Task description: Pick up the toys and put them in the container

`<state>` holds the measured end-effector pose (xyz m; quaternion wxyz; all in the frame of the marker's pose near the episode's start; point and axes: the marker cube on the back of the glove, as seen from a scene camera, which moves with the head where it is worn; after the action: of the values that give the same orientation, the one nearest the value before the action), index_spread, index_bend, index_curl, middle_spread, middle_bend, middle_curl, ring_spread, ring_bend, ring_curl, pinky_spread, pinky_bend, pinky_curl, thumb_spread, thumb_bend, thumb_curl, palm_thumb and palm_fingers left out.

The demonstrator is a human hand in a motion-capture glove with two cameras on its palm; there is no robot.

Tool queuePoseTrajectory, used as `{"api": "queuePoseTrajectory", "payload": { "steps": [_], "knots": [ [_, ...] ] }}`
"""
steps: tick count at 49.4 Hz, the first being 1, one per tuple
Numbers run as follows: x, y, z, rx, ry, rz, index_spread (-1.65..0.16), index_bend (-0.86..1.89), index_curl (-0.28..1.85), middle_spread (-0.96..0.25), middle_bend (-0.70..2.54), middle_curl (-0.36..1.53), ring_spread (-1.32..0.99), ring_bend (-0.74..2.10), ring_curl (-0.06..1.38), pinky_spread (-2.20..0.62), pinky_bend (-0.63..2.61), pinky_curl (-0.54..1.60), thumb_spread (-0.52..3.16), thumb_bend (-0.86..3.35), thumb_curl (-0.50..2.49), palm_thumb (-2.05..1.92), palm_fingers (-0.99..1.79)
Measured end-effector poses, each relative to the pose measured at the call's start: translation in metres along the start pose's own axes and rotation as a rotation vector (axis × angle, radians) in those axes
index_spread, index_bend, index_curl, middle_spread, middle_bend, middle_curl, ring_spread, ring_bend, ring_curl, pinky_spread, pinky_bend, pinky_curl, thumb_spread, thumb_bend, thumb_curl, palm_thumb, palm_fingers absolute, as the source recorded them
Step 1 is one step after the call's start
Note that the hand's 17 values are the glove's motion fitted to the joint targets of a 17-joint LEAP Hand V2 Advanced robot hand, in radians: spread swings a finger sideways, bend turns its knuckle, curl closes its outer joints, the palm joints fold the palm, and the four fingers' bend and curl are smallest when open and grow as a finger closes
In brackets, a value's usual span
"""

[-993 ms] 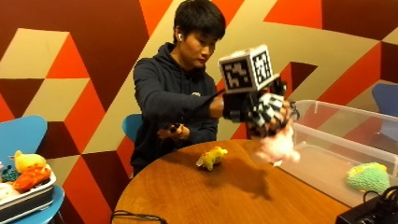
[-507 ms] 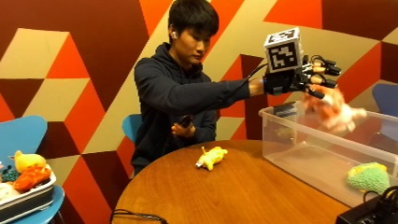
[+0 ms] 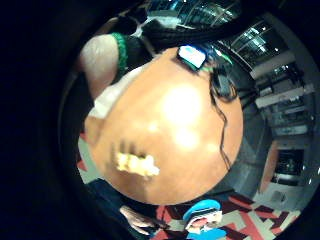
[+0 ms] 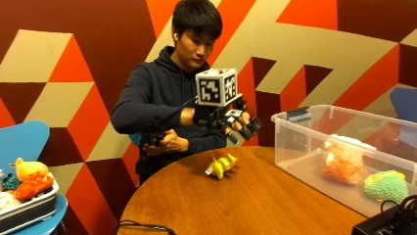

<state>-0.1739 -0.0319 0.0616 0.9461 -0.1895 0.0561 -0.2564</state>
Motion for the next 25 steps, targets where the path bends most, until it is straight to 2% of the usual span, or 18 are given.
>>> {"api": "queuePoseTrajectory", "payload": {
  "steps": [8, 14, 18, 25],
  "knots": [
    [-0.004, 0.053, 0.094, -0.146, -0.088, 0.020, -0.23, 0.13, 0.38, 0.02, 0.25, 0.47, 0.00, 0.50, 0.33, 0.03, 0.98, 0.33, 1.34, -0.02, 0.44, 0.25, 0.03],
    [-0.001, 0.059, 0.131, -0.149, -0.071, 0.025, -0.23, 0.11, 0.34, 0.02, 0.26, 0.47, -0.01, 0.65, 0.35, 0.01, 1.00, 0.33, 1.35, -0.03, 0.40, 0.19, 0.13],
    [0.003, 0.055, 0.138, -0.048, -0.012, -0.011, -0.23, 0.07, 0.30, 0.01, 0.35, 0.49, -0.08, 0.93, 0.41, -0.07, 0.98, 0.31, 1.34, -0.03, 0.38, 0.15, 0.43],
    [0.000, 0.040, 0.130, 0.111, -0.014, -0.081, -0.17, 0.14, 0.26, -0.06, 0.70, 0.60, -0.20, 1.11, 0.46, -0.28, 1.08, 0.34, 1.41, 0.05, 0.38, 0.26, 1.07]
  ]
}}
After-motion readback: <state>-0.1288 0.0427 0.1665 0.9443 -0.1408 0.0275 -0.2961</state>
